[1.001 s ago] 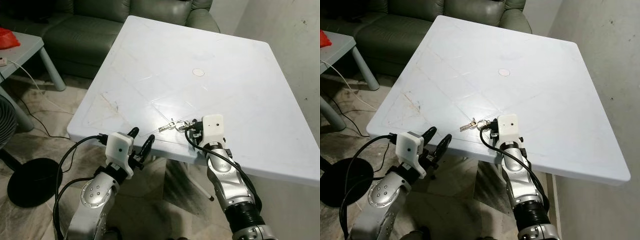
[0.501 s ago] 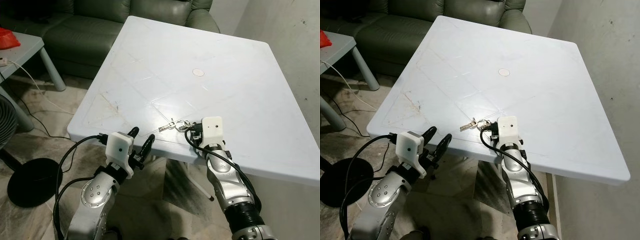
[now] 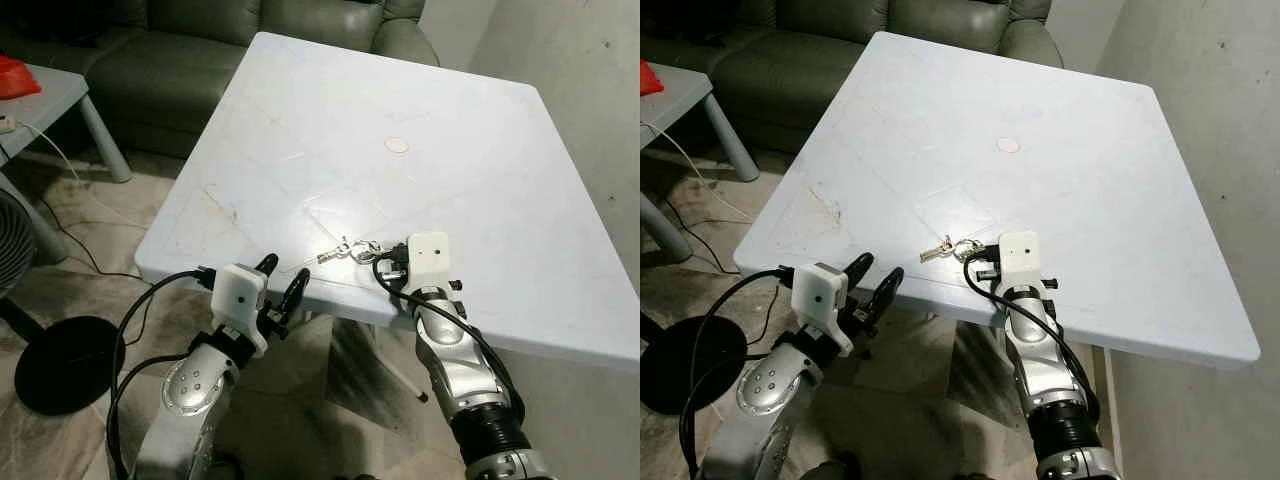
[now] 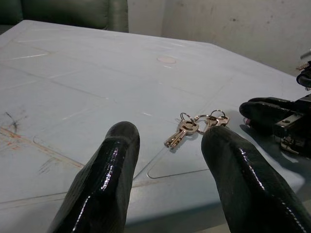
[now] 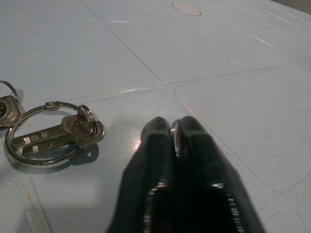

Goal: Hang keys on a hook

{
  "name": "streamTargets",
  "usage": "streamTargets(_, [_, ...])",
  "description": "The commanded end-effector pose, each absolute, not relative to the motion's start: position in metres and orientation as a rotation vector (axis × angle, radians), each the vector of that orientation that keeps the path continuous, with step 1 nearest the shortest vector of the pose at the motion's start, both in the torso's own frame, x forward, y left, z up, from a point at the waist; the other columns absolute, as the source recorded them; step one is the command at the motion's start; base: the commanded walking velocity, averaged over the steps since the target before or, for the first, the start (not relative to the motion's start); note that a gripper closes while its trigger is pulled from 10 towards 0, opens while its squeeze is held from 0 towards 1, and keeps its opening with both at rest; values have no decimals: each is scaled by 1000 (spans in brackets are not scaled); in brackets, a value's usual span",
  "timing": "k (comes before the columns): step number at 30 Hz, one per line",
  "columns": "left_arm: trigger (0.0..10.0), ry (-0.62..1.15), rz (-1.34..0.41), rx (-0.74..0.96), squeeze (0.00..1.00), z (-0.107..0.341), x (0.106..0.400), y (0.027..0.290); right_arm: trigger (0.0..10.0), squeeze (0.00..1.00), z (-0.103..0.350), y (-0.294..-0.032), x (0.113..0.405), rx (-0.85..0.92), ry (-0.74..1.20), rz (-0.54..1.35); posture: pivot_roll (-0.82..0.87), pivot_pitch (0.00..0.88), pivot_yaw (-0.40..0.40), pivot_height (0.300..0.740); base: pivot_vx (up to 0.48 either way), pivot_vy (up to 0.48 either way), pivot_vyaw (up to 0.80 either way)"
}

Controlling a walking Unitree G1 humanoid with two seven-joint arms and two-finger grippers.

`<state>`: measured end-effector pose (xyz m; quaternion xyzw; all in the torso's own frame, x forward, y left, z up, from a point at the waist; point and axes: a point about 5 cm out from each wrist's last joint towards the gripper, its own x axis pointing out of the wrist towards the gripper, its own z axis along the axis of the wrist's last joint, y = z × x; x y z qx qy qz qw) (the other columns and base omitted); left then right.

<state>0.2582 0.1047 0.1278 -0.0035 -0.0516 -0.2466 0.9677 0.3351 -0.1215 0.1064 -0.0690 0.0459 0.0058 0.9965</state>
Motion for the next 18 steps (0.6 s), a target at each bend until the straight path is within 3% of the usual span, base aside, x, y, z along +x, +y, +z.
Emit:
streamTargets(1, [10000, -109, -497, -8, 0, 128, 257, 103, 0, 0, 103, -129, 335, -129, 108, -19, 8, 168, -108, 740, 0, 0, 0])
streamTargets(10, [10000, -109, -485, -3, 0, 129, 260, 105, 0, 0, 106, -131, 336, -117, 86, -32, 4, 167, -105, 740, 0, 0, 0])
streamTargets(18, [10000, -133, -384, -1, 0, 143, 293, 113, 0, 0, 139, -136, 348, -10, -37, -65, -19, 112, -89, 740, 0, 0, 0])
